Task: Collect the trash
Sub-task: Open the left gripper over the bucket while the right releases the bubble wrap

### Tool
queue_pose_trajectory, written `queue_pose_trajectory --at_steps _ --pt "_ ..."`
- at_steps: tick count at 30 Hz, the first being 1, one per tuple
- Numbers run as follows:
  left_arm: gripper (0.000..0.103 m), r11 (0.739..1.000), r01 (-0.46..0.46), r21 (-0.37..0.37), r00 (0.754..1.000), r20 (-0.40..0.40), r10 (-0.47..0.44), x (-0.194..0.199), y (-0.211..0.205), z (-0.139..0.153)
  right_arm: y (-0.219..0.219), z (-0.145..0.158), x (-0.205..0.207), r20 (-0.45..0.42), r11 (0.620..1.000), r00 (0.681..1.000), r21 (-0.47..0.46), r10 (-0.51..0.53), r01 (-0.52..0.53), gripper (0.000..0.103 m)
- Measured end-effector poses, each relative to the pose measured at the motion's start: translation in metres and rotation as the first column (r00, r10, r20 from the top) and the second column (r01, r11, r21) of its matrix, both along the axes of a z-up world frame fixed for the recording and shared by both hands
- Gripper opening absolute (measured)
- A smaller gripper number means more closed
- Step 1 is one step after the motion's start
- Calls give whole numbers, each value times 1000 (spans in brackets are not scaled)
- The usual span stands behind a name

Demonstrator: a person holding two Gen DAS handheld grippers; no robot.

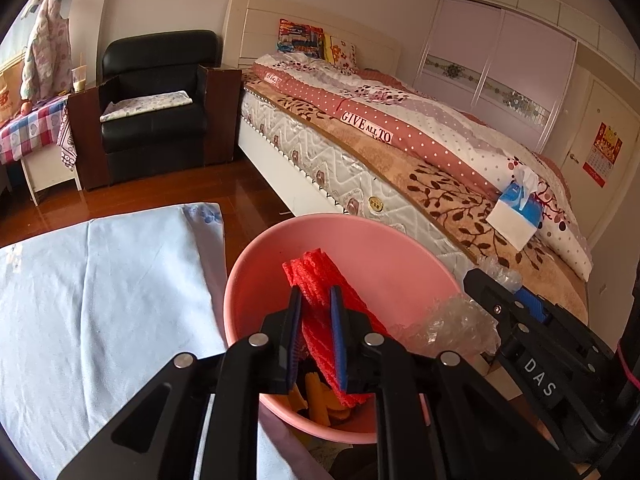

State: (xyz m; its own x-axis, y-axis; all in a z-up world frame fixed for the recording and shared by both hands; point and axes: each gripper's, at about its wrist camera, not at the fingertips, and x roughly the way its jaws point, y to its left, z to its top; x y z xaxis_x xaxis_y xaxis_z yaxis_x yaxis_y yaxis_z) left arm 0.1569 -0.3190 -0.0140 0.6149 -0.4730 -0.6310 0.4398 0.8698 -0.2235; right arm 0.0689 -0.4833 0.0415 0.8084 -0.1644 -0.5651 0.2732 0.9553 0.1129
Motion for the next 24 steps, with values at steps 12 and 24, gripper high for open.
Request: queue_pose_trajectory --at_steps 12,24 --pt "51 1000 -10 -9 1000 -17 10 -1 0 -2 -1 -4 0 -5 1000 1000 1 1 -1 27" --pt "59 998 -17 -61 1000 6 18 -5 14 8 2 -8 6 -13 1000 1000 -17 4 -4 27"
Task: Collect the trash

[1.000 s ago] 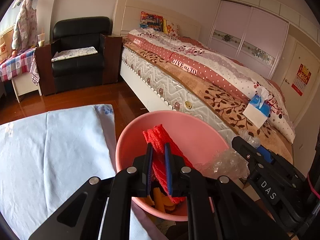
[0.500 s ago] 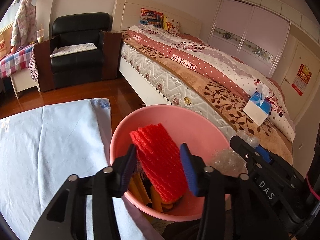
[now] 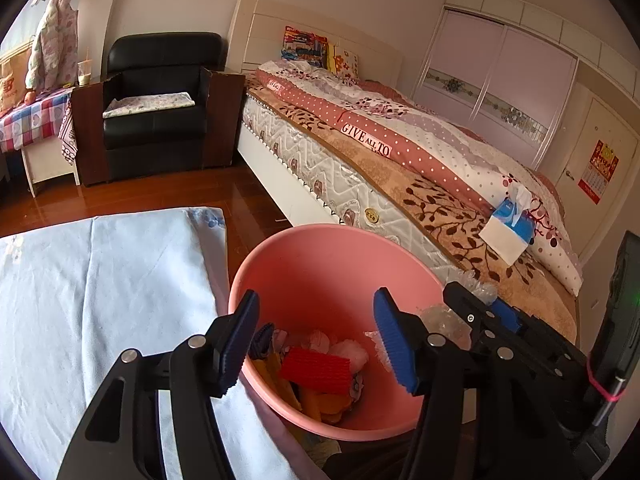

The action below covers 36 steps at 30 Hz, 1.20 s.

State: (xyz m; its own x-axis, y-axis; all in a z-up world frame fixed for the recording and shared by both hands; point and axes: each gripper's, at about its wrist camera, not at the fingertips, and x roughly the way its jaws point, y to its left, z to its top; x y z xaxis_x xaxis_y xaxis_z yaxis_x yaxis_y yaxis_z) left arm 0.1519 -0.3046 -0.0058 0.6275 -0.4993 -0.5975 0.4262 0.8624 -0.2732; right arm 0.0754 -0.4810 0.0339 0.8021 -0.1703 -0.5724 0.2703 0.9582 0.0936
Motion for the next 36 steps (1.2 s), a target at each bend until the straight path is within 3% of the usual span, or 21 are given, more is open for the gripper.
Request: queue_pose_trajectory --at_steps 5,12,36 --pt "59 1000 -11 7 1000 11 11 -1 7 1 2 -2 6 -7 999 1000 37 31 -30 33" --pt "59 1000 -23 5 999 21 23 -1 13 5 8 1 7 15 997 998 59 54 -54 49" --pt "59 997 -74 15 990 119 72 -48 52 39 51 29 -37 58 994 994 58 92 -95 52"
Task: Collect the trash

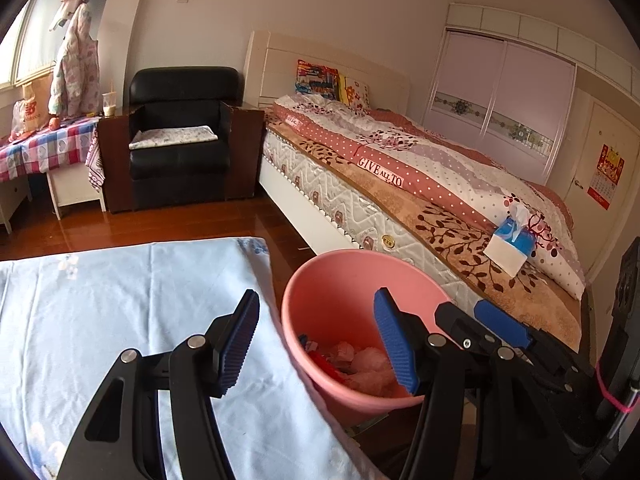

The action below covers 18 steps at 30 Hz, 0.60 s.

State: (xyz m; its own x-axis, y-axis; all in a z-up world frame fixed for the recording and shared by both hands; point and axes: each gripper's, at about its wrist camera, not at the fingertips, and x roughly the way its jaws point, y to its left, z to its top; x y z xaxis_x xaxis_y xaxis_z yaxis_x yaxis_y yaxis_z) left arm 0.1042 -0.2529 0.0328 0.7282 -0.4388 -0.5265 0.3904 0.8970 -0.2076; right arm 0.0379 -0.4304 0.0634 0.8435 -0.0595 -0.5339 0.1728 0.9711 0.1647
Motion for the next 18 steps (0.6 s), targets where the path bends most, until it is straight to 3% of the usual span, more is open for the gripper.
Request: queue_pose_trajectory --at_steps 6,18 --pt "59 999 -35 6 999 11 35 -13 19 5 15 -1 -15 1 1000 1000 3 -1 1 61" --pt "57 998 -63 11 998 19 63 -33 41 6 38 8 -38 11 1000 1000 -7 25 -25 63"
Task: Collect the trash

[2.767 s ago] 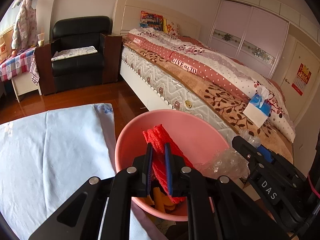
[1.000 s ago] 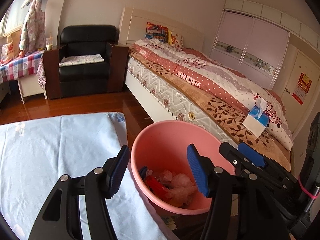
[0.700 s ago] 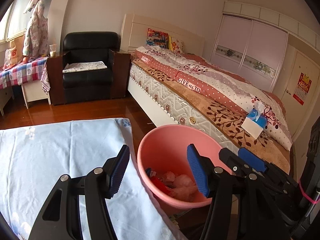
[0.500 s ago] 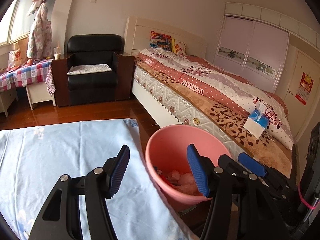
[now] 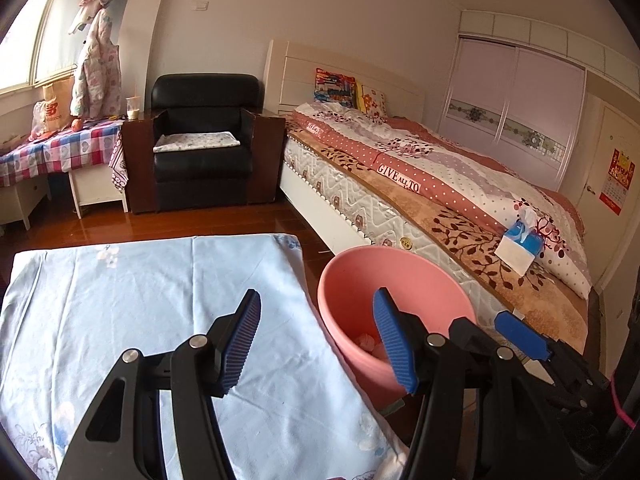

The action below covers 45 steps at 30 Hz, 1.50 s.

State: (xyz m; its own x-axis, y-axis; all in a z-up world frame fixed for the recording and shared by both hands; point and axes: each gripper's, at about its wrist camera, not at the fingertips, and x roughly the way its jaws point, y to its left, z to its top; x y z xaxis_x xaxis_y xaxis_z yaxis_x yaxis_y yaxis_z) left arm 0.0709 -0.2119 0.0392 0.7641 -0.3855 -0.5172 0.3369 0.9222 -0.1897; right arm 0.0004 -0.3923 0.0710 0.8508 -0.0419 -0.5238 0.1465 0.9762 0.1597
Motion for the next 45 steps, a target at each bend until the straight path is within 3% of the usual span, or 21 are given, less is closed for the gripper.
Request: queue_pose_trajectory --at_steps 45 --pt "55 1000 -8 -10 1000 -13 8 -19 22 -7 18 12 -17 14 1000 1000 8 4 -4 64"
